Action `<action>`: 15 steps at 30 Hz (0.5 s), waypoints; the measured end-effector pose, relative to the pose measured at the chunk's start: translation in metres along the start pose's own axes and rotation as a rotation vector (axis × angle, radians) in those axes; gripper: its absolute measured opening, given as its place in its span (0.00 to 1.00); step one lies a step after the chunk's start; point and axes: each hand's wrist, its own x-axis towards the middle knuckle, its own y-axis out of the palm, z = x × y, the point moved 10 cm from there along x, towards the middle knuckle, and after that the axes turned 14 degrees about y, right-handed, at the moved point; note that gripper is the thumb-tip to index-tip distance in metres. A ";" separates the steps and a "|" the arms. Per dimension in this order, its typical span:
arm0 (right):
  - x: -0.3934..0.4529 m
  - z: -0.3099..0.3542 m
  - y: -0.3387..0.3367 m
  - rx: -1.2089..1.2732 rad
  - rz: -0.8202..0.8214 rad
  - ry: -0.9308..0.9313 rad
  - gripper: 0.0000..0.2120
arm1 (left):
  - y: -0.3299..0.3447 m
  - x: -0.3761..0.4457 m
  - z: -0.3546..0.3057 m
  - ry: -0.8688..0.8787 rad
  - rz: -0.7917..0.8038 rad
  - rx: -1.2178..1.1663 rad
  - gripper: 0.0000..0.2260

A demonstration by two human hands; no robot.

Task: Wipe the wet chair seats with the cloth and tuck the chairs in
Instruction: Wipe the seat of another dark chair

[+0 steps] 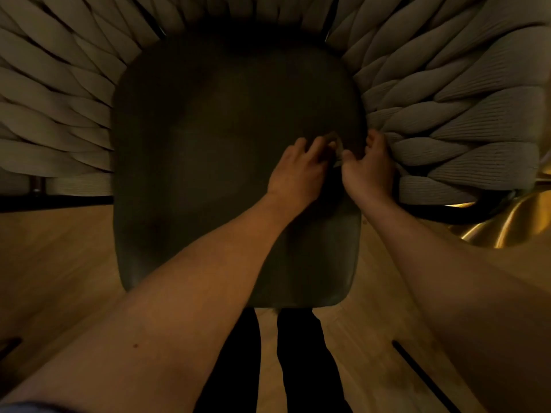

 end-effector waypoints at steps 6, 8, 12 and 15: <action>-0.001 0.026 0.018 -0.188 -0.010 -0.026 0.44 | -0.007 -0.048 0.070 -0.158 -0.006 0.029 0.23; -0.002 0.030 0.023 -0.278 -0.019 -0.039 0.47 | -0.008 -0.064 0.091 -0.211 -0.017 0.043 0.24; -0.002 0.033 0.025 -0.373 -0.075 -0.033 0.48 | -0.008 -0.091 0.124 -0.271 -0.032 0.054 0.26; 0.000 0.033 0.028 -0.402 -0.115 -0.009 0.48 | -0.012 -0.111 0.148 -0.315 -0.038 0.070 0.25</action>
